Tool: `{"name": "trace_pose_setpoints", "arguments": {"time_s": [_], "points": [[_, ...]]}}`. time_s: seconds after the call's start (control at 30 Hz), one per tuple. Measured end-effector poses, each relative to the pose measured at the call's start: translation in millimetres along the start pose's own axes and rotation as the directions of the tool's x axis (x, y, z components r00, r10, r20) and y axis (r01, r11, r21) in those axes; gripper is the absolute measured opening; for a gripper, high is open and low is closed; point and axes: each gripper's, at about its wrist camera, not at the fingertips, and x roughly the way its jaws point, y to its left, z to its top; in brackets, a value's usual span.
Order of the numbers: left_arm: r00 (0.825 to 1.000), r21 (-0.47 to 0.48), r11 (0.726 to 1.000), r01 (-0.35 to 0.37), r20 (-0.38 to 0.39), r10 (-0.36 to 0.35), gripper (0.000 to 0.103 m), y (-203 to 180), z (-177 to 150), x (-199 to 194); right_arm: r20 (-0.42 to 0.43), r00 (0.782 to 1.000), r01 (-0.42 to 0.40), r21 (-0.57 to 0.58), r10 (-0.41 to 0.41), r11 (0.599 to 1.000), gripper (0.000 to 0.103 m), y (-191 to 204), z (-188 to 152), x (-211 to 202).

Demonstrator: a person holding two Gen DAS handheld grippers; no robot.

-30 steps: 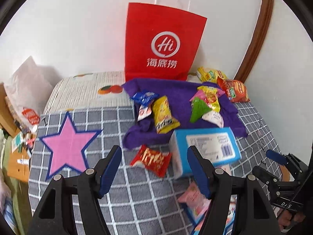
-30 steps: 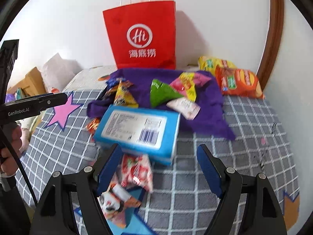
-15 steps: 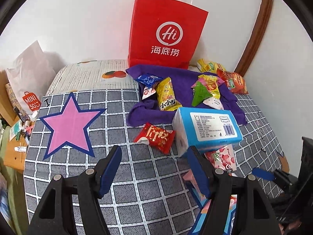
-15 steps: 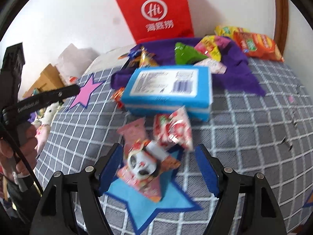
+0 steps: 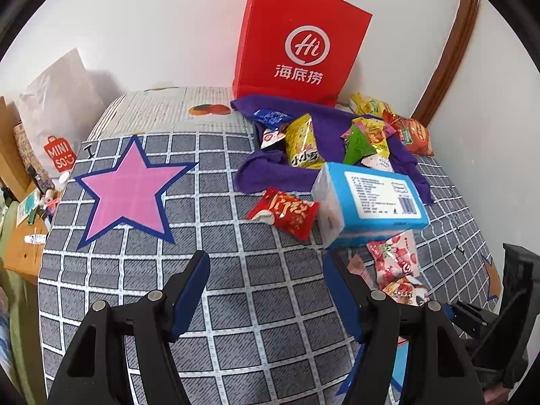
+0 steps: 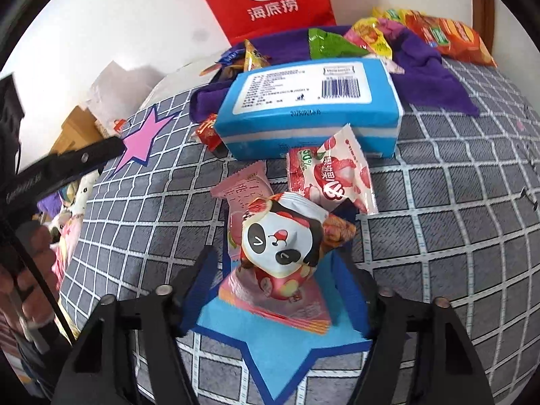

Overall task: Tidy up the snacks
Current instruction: 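Grasp the pink panda-print snack bag with the right tool, then grasp the red packet with the left tool while the right tool lifts the panda bag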

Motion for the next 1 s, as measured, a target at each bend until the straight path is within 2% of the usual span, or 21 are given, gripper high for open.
{"name": "trace_pose_setpoints", "arguments": {"time_s": [0.07, 0.2, 0.23, 0.37, 0.57, 0.8, 1.0], "points": [[1.0, -0.007, 1.0, -0.003, -0.005, 0.003, 0.067, 3.5, -2.1, 1.0, -0.003, 1.0, 0.006, 0.011, -0.006, 1.0, 0.065, -0.4, 1.7, 5.0], [1.0, -0.02, 1.0, -0.002, -0.01, 0.002, 0.067, 8.9, -4.9, 3.0, -0.004, 0.998, 0.068, -0.001, -0.068, 0.998, 0.047, 1.2, 4.3, 13.0], [1.0, -0.022, 1.0, -0.001, -0.011, 0.001, 0.067, 9.8, -5.4, 3.4, -0.007, 0.998, 0.063, -0.002, -0.063, 0.998, 0.045, 1.0, 5.0, 14.5], [1.0, -0.025, 1.0, 0.004, -0.019, -0.004, 0.067, 11.6, -6.2, 6.0, 0.001, 0.998, 0.071, -0.031, -0.071, 0.997, 0.042, 2.9, 6.9, 9.6], [1.0, -0.027, 0.999, 0.017, -0.025, -0.017, 0.067, 10.5, -4.8, 11.7, 0.084, 0.993, 0.091, -0.062, -0.086, 0.994, 0.042, 1.2, 13.9, -20.5], [0.999, -0.019, 1.0, 0.023, -0.042, -0.023, 0.067, 8.7, -1.7, 22.3, 0.131, 0.982, 0.138, 0.007, -0.137, 0.99, 0.042, -27.9, 21.9, -39.5], [0.998, -0.027, 0.999, 0.021, -0.062, -0.022, 0.067, 10.2, 1.5, 35.3, 0.127, 0.977, 0.163, 0.07, -0.171, 0.984, 0.042, -53.5, 25.9, -40.1]]}}
